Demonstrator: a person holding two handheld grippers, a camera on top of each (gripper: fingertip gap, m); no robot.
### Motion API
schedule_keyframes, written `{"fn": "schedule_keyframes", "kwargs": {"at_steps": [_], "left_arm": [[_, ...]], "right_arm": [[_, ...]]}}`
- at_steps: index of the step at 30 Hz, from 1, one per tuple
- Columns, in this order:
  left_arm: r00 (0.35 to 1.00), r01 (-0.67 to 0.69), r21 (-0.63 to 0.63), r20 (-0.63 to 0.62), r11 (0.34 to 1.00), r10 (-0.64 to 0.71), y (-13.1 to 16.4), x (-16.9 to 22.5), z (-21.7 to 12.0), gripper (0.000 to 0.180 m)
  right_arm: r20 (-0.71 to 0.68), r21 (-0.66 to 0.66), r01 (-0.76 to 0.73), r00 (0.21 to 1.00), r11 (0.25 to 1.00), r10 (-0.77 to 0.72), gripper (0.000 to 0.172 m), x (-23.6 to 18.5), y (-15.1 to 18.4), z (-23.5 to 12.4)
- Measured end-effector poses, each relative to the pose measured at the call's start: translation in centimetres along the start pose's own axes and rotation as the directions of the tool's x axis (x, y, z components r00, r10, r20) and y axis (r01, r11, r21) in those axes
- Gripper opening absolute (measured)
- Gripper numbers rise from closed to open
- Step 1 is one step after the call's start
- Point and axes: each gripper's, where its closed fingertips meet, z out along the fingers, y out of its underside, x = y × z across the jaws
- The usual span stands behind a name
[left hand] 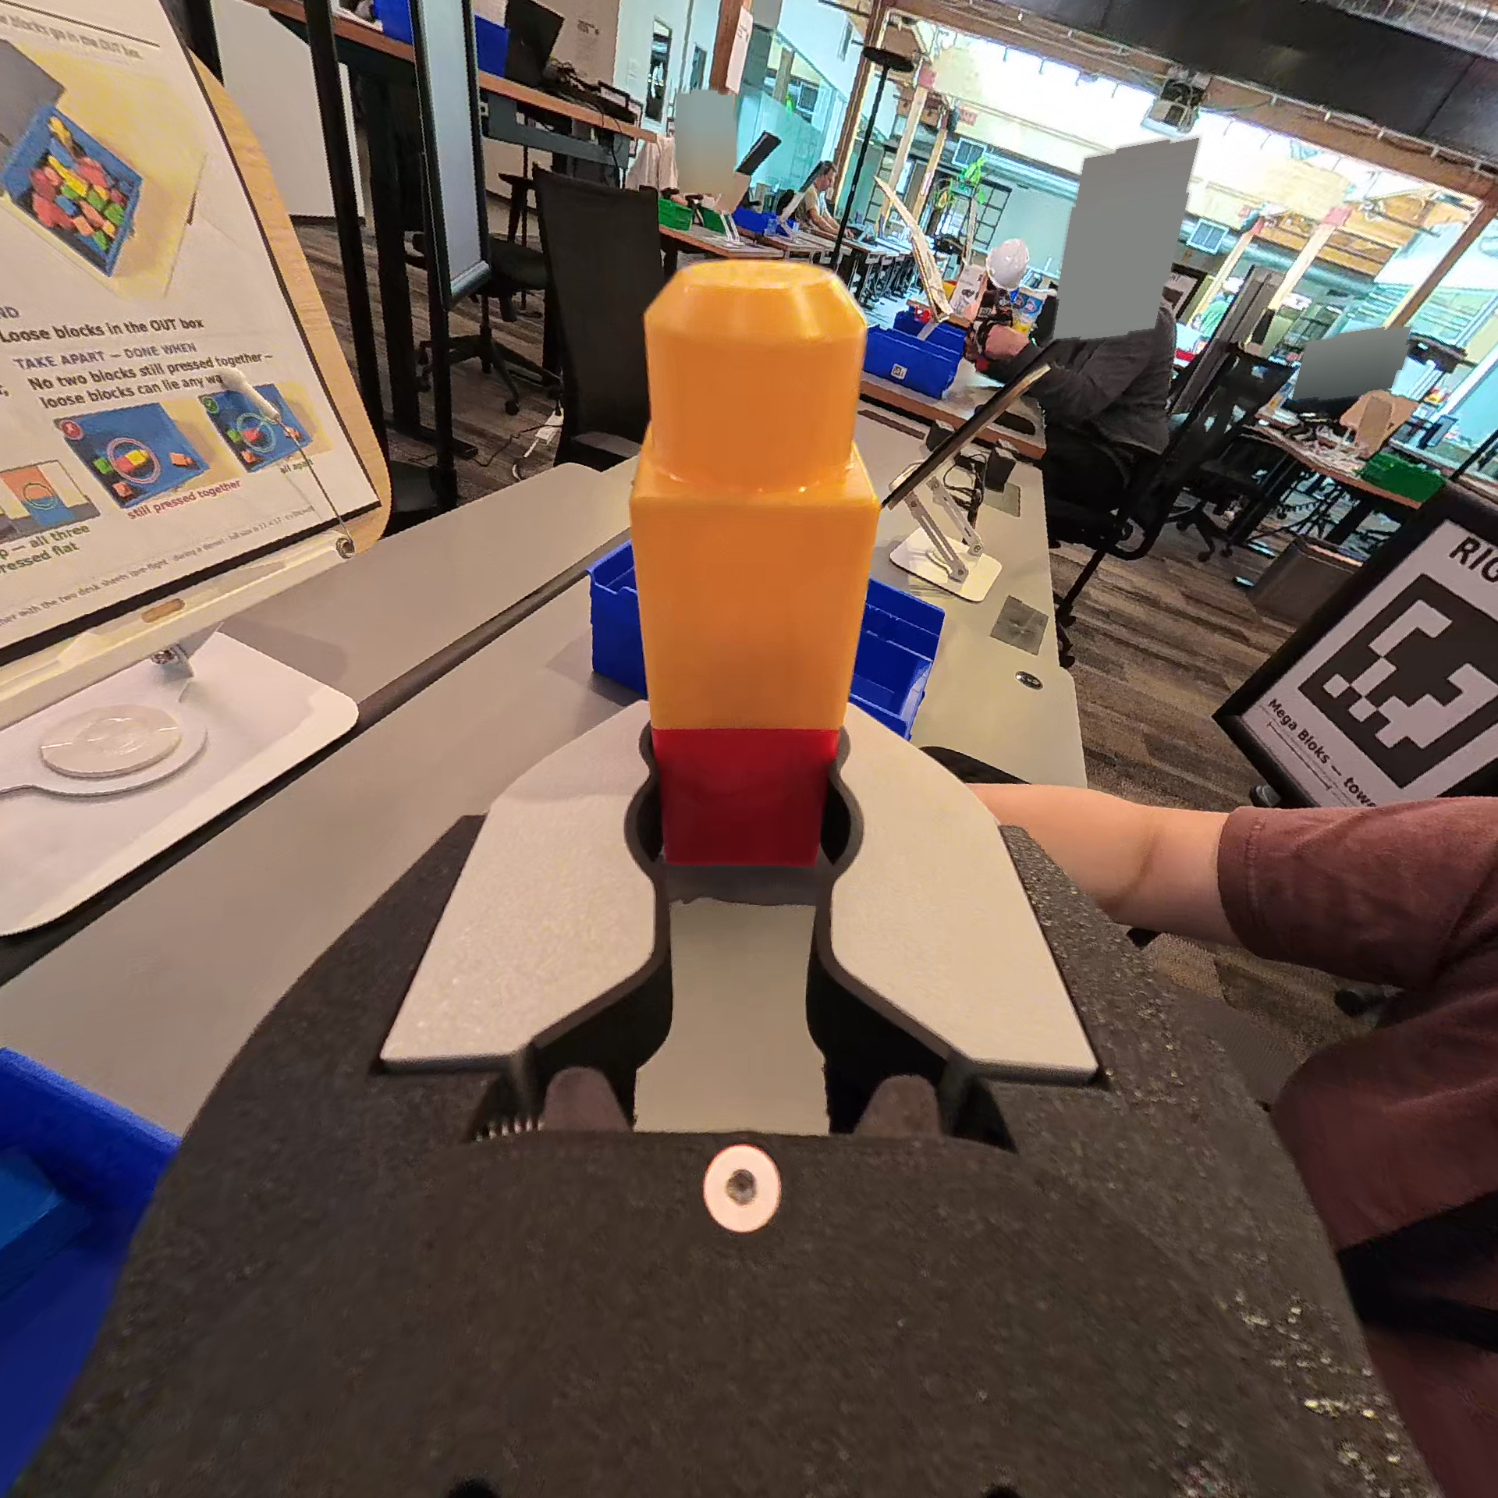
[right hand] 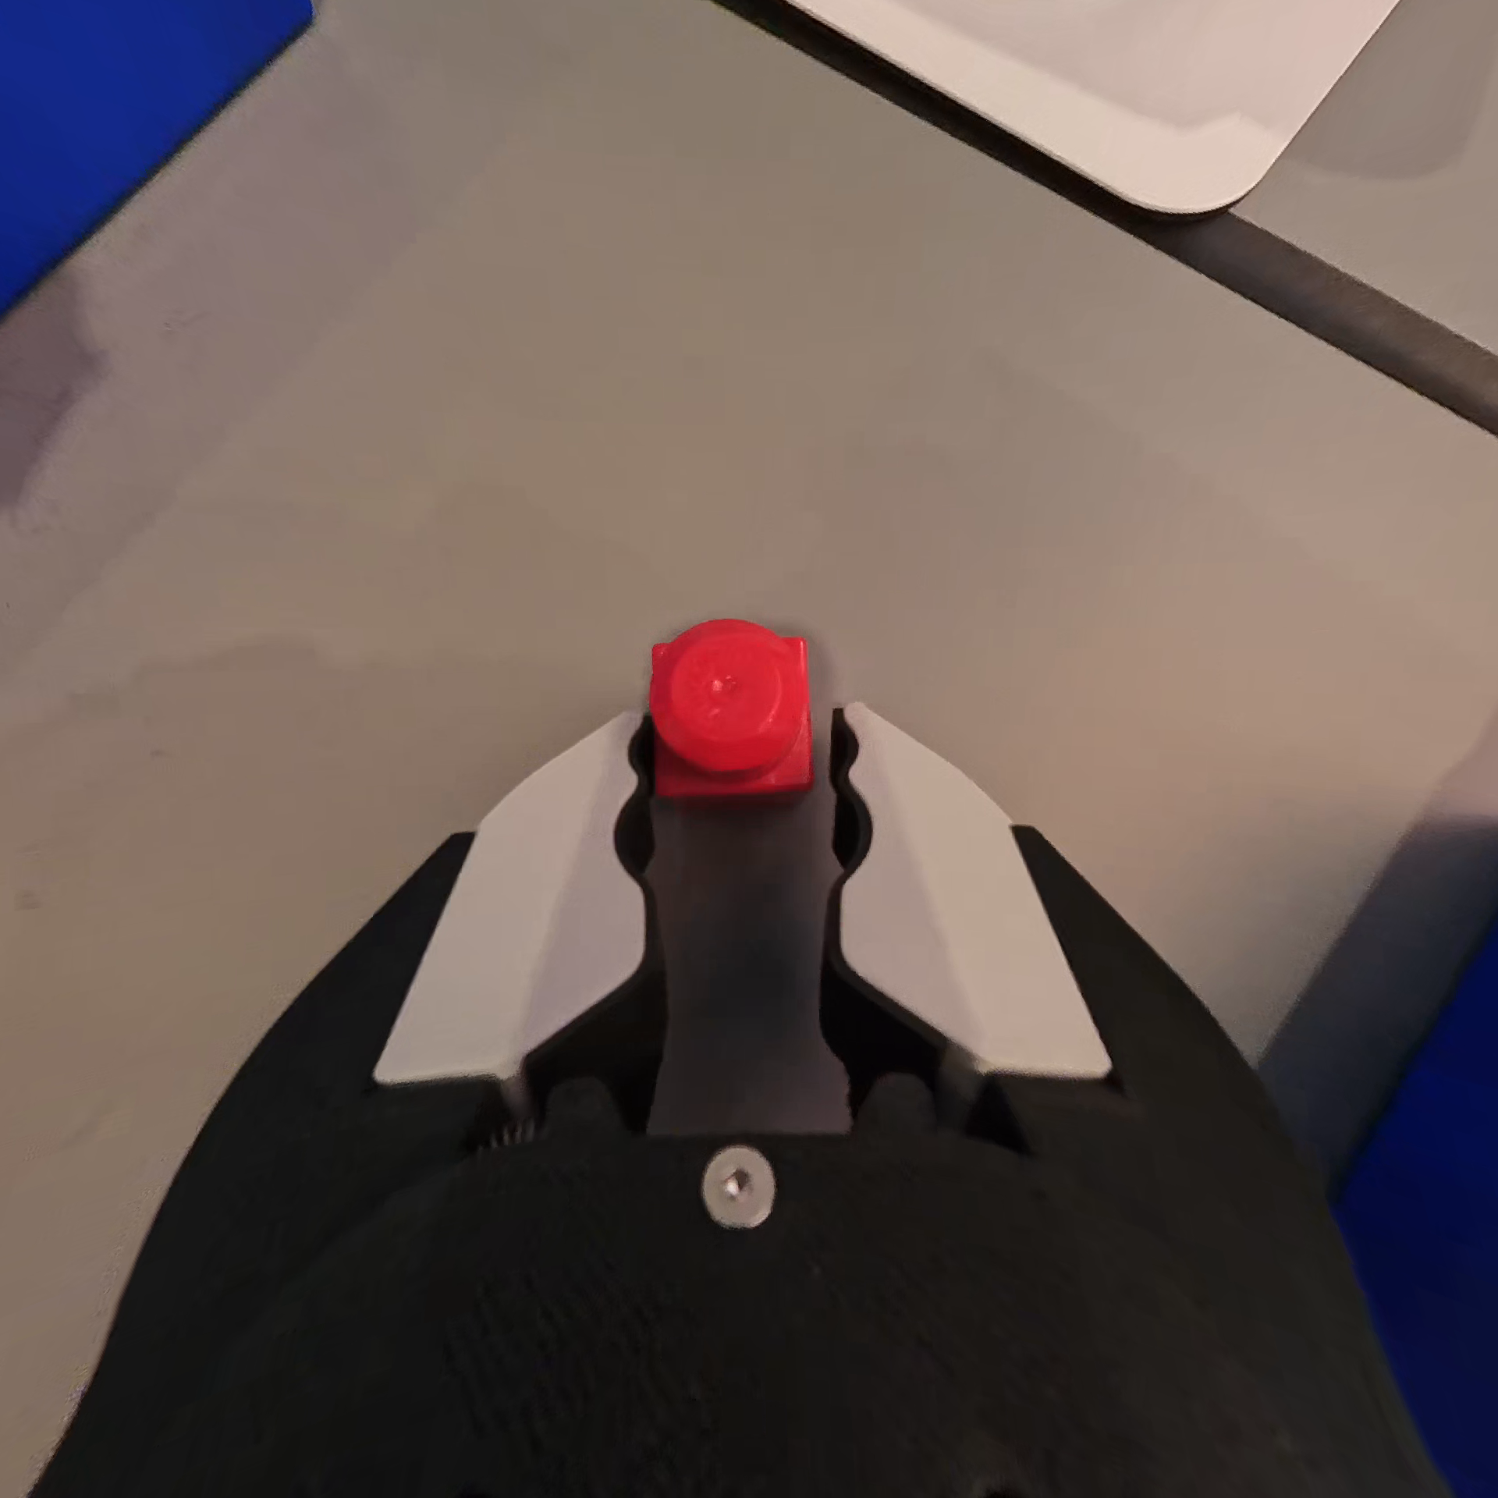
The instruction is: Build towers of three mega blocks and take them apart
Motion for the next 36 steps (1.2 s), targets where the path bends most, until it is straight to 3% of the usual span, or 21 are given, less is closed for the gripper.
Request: {"fn": "schedule_keyframes", "kwargs": {"at_steps": [7, 10, 17, 22, 27, 32, 36], "left_arm": [[0.999, 0.018, -0.005, 0.038, 1.000, -0.018, 0.1, -0.9, -0.2, 0.035], [0.999, 0.031, -0.002, 0.031, 1.000, -0.030, 0.2, -1.0, -0.3, 0.035], [0.988, 0.093, -0.287, -0.088, 0.953, -0.123, 5.7, 0.0, 3.1, 0.035], [0.962, 0.033, -0.452, -0.227, 0.891, -0.150, 9.5, 3.2, 6.0, 0.035], [0.925, -0.096, -0.566, -0.356, 0.819, -0.137, 12.4, 7.0, 7.1, 0.035], [0.922, -0.138, -0.591, -0.370, 0.795, -0.114, 13.1, 8.2, 7.5, 0.035], [0.942, -0.164, -0.630, -0.330, 0.759, -0.070, 13.9, 7.5, 7.4, 0.035]], "right_arm": [[0.080, 0.013, -0.041, 0.996, 0.999, 0.040, 0.037, 0.3, -0.1, -0.2], [0.158, 0.116, -0.061, 0.986, 0.991, 0.042, 0.037, -0.7, -2.5, -2.4], [0.330, 0.419, 0.000, 0.932, 0.908, -0.152, 0.036, -5.9, -10.1, -14.3], [0.564, 0.549, -0.067, 0.765, 0.833, -0.310, 0.036, -9.7, -11.4, -23.0], [0.670, 0.505, -0.076, 0.662, 0.860, -0.335, 0.036, -10.1, -10.3, -24.6], [0.765, 0.388, -0.011, 0.562, 0.922, -0.316, 0.036, -11.5, -8.2, -23.7], [0.763, 0.307, 0.060, 0.580, 0.950, -0.283, 0.037, -12.1, -6.9, -22.3]]}}
